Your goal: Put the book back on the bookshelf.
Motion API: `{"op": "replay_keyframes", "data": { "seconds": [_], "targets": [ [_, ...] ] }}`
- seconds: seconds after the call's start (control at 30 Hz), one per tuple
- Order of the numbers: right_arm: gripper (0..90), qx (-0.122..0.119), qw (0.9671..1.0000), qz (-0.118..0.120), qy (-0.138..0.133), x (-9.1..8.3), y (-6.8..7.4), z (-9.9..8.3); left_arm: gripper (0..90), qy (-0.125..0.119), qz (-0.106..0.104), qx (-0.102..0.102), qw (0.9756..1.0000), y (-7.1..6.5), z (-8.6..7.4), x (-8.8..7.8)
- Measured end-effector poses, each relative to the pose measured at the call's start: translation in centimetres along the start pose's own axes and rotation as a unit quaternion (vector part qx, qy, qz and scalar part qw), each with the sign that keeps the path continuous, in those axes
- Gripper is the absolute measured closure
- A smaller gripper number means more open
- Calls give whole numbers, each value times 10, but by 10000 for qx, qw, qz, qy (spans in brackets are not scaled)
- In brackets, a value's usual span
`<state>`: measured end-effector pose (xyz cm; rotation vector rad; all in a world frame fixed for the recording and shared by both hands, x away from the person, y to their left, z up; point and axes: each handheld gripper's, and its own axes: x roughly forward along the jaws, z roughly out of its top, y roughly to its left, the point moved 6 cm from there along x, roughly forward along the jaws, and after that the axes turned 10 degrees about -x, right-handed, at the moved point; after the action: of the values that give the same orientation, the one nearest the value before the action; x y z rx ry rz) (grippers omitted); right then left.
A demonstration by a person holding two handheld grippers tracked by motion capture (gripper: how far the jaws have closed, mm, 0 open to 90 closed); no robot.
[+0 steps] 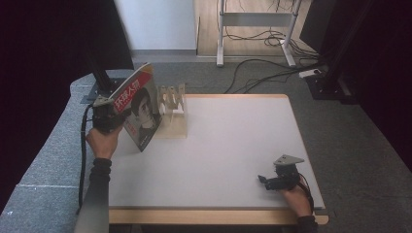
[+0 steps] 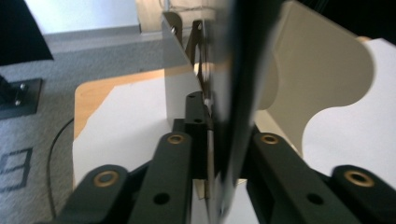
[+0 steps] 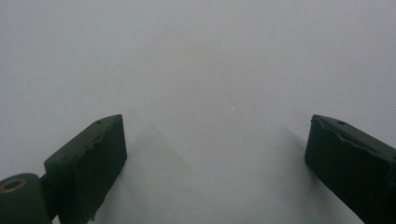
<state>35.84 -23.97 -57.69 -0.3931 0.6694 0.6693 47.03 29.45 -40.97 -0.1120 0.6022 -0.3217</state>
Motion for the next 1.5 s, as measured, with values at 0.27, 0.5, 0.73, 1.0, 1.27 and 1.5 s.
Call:
{"op": "replay_keyframes", "data": {
  "seconds": [0.27, 0.5, 0.73, 1.0, 1.27, 1.5],
  "targets": [
    [47, -8, 10000, 8, 7, 0, 0, 0, 610, -185, -206, -61, 9996, 0, 2, -5],
    [47, -15, 10000, 6, 6, 0, 0, 0, 350, -233, -279, 21, 9993, 1, 1, -16],
    [47, -18, 10000, 9, 13, 0, 0, 0, 137, -182, -359, 161, 9991, -3, -5, -33],
    [47, -23, 10000, 3, 9, 0, 0, 0, 41, -90, -455, 336, 9984, -10, -13, -49],
    [47, -15, 10000, -4, 15, 0, 0, 1, 0, -144, -564, 492, 9971, -17, -29, -67],
    [47, -18, 10000, -8, 15, 0, 0, 1, 0, -155, -691, 569, 9959, -23, -46, -77]
  ]
}}
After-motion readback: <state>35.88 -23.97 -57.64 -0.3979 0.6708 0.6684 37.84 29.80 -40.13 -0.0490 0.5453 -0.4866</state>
